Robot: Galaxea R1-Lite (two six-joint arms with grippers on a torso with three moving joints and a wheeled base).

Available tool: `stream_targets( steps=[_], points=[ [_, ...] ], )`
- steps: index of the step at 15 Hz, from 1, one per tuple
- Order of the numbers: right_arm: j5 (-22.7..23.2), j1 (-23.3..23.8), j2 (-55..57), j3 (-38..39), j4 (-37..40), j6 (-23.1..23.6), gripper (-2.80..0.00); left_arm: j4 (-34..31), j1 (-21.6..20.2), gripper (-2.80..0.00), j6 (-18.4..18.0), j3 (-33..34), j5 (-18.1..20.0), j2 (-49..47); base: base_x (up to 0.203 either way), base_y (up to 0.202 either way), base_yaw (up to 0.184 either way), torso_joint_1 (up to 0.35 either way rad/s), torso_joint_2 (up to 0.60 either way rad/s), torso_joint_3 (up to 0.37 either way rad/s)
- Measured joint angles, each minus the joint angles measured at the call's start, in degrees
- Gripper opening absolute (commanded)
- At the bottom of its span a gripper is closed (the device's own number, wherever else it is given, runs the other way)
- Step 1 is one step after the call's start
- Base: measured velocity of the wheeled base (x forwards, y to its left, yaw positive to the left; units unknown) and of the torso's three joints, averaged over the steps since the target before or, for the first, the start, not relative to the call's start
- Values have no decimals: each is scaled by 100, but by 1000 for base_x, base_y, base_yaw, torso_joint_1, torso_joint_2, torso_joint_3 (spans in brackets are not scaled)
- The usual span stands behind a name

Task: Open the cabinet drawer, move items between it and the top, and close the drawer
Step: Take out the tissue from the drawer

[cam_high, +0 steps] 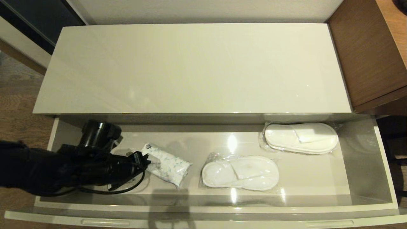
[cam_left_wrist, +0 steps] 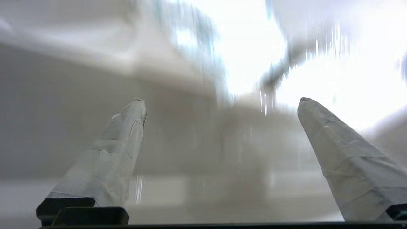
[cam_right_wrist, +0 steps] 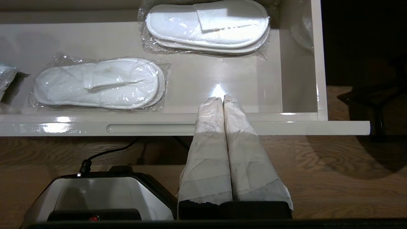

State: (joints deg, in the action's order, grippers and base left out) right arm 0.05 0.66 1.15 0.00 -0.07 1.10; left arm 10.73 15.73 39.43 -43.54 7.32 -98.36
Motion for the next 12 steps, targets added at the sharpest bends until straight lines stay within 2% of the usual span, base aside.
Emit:
stream_targets(
  steps=[2, 8, 12],
  points=[
    [2, 7, 0, 0, 0, -5, -280, 654, -16, 0, 153, -197, -298, -538, 0, 0, 0, 0, 0, 0],
    [0, 5, 0, 0, -2, 0, -280, 350, -22, 0, 498, -1096, -341, -1161, 0, 0, 0, 0, 0, 0],
    [2, 0, 0, 0, 0, -5, -280, 238, -38, 0, 632, -1335, -339, -1226, 0, 0, 0, 0, 0, 0]
  ],
)
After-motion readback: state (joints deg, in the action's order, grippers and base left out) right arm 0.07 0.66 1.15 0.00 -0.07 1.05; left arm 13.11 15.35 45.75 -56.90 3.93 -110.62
